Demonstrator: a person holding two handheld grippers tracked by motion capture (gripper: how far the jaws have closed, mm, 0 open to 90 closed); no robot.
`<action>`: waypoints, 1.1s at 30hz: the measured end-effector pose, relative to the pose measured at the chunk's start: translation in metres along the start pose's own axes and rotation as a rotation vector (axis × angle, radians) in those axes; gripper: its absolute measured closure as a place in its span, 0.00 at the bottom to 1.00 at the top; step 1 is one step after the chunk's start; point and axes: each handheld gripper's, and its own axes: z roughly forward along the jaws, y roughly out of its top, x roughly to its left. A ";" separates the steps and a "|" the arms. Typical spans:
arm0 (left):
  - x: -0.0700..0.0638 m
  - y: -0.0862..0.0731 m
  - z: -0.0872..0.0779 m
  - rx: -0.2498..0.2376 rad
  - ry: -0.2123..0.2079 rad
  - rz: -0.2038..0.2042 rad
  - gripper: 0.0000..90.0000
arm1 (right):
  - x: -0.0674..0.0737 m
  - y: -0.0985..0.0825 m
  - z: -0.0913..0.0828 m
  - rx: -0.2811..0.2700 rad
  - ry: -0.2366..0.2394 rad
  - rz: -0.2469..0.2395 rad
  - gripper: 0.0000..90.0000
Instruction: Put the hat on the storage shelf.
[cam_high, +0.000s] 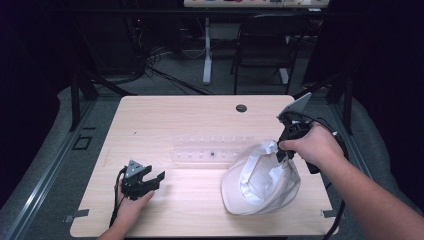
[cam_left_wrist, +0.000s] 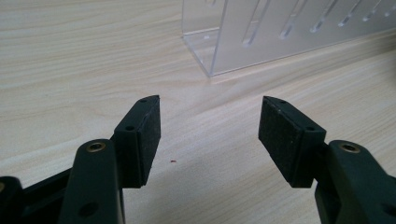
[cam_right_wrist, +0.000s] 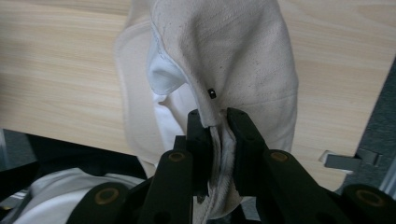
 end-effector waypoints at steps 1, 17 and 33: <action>0.000 0.000 0.000 -0.003 -0.001 -0.001 0.44 | 0.000 0.000 -0.004 0.007 0.029 -0.004 0.89; -0.001 0.000 0.001 -0.003 -0.003 0.004 0.44 | -0.002 -0.001 -0.018 0.006 0.307 0.027 0.89; -0.001 0.000 0.001 -0.008 -0.001 0.007 0.44 | -0.007 0.004 -0.025 -0.020 0.506 0.079 0.89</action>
